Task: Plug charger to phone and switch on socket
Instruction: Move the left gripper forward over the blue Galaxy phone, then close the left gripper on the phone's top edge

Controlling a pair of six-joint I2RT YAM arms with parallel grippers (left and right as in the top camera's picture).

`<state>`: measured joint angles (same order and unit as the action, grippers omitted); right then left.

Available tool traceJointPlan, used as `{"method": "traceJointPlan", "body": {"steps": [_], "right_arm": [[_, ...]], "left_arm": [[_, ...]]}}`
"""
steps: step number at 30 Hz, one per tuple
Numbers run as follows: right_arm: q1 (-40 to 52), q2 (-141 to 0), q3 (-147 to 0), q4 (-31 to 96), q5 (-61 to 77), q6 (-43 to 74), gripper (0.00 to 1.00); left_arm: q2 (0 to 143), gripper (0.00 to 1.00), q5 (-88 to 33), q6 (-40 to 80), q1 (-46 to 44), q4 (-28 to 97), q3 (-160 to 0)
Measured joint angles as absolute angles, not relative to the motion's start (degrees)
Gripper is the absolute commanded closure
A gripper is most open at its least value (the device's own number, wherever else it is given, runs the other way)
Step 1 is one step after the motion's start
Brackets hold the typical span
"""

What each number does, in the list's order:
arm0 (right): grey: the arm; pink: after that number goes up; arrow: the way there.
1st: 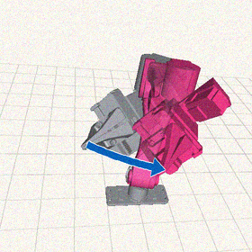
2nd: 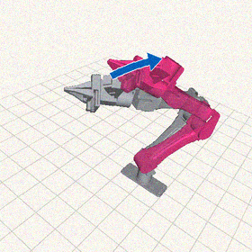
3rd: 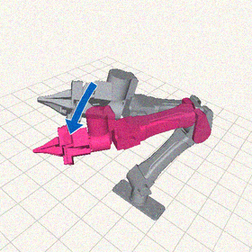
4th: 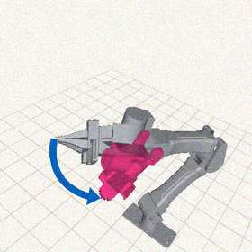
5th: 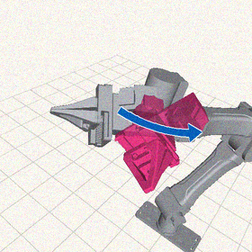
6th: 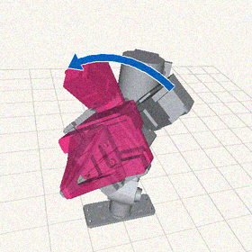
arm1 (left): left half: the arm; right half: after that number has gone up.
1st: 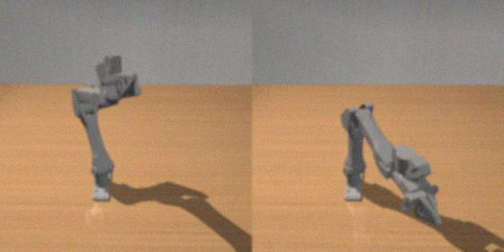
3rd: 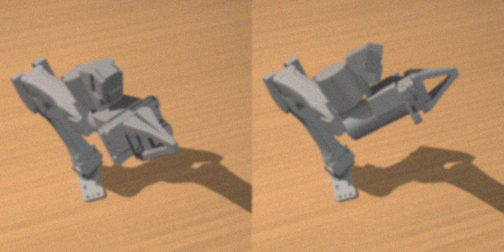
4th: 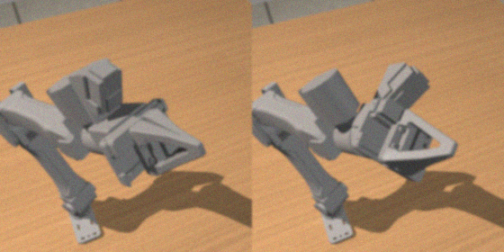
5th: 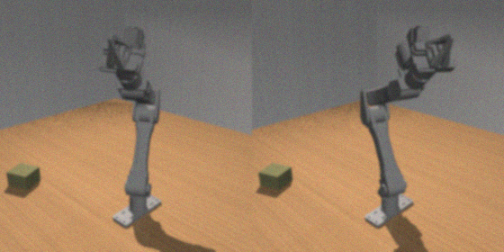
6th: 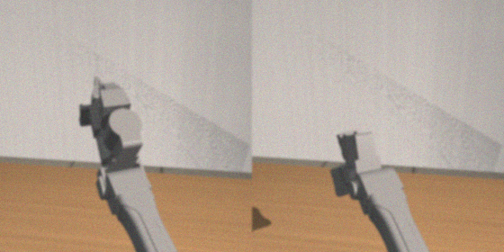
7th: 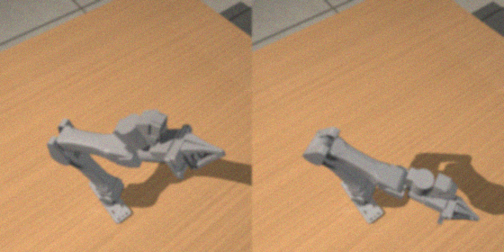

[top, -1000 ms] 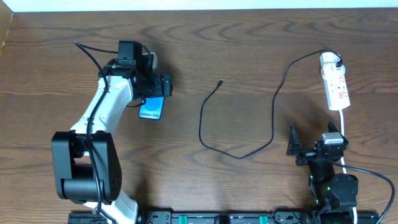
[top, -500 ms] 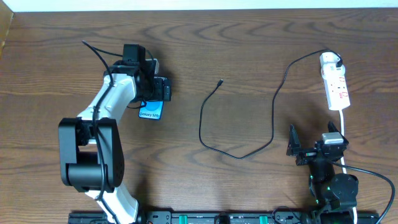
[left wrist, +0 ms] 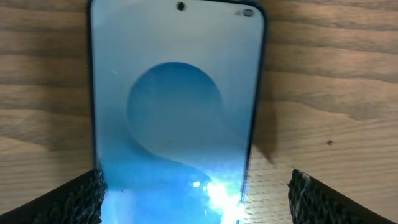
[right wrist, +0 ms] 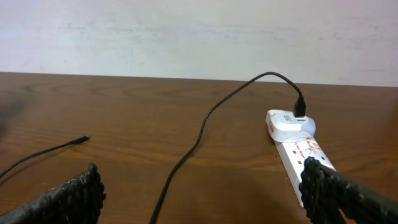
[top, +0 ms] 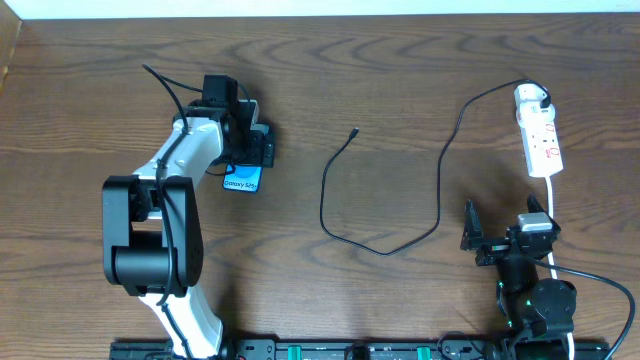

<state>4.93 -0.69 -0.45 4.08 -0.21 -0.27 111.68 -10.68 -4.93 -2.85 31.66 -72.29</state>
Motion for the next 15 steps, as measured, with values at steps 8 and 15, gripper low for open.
{"method": "traceJointPlan", "body": {"steps": [8,15], "right_arm": [[4.9,-0.7,-0.4,4.1,-0.2,-0.3,0.01],[4.9,-0.7,-0.4,4.1,-0.2,-0.3,0.01]], "left_arm": [[111.9,0.06,-8.8,-6.0,-2.9,29.8,-72.3],[112.0,0.06,-8.6,-6.6,-2.9,29.1,-72.3]]}}
